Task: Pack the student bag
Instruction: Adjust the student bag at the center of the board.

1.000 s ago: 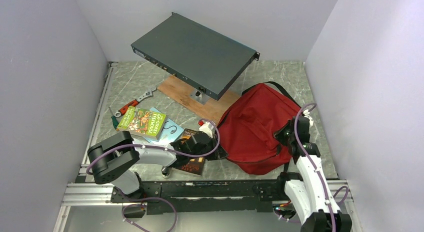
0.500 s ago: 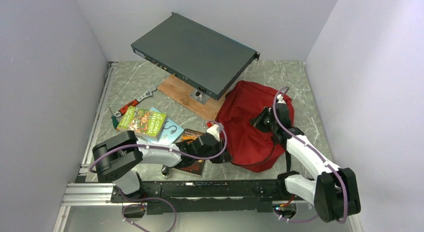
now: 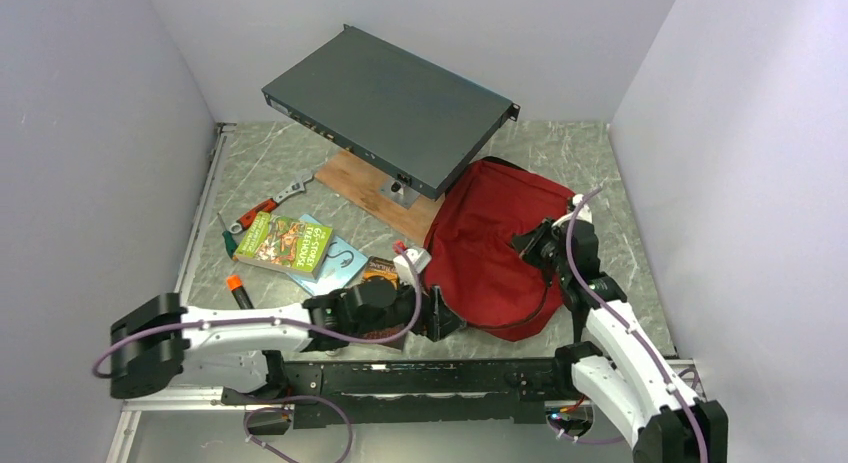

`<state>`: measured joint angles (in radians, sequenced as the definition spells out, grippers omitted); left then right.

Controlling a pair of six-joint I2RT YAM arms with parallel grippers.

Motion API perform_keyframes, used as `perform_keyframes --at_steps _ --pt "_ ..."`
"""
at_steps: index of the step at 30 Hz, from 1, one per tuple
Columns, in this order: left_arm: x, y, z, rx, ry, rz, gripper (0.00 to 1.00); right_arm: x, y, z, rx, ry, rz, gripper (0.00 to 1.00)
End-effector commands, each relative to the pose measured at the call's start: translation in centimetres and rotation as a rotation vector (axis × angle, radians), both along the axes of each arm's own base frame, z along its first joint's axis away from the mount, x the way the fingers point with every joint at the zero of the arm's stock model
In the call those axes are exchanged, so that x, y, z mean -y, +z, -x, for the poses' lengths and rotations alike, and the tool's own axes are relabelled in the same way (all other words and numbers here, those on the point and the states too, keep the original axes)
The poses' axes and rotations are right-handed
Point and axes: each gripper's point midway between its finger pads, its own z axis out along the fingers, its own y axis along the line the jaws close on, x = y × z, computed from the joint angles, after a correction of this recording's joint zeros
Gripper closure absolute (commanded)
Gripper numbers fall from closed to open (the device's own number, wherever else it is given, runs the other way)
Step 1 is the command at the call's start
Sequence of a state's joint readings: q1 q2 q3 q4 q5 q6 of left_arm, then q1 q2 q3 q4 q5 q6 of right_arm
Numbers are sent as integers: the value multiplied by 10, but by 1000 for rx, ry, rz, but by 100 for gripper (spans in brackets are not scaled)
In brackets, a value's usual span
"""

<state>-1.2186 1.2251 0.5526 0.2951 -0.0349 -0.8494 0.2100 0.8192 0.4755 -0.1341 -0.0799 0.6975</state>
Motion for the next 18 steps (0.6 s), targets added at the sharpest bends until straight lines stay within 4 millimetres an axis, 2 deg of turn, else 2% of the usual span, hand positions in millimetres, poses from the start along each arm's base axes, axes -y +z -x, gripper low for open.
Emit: perform_keyframes --at_steps 1,2,4,6,7,8,9,10,12,13,16,18 --pt "-10 44 -14 258 32 81 2 1 0 13 28 51 36 100" --pt "-8 55 -14 289 32 115 1 -2 2 15 37 78 37 96" --pt "-3 77 -15 348 30 149 0 -7 6 19 50 121 40 81" --pt "6 92 -20 411 34 143 0 -10 3 22 24 143 39 58" --pt "10 98 -24 437 46 133 0 -5 -2 23 -27 120 58 50" --pt "16 108 -29 460 64 133 0 7 -9 25 -105 51 91 44" --pt "22 108 -35 483 85 105 0 29 -17 26 -175 -71 146 37" --pt "27 109 -42 500 115 81 0 41 -18 29 -212 -147 167 35" --pt "40 107 -54 539 146 21 0 60 -19 32 -214 -250 190 27" --pt "48 105 -61 554 161 -5 1 71 -18 34 -211 -307 187 18" --pt "68 92 -80 552 204 -139 6 97 -10 36 -154 -394 136 16" --pt "82 83 -94 553 237 -228 10 99 -7 34 -108 -378 86 19"
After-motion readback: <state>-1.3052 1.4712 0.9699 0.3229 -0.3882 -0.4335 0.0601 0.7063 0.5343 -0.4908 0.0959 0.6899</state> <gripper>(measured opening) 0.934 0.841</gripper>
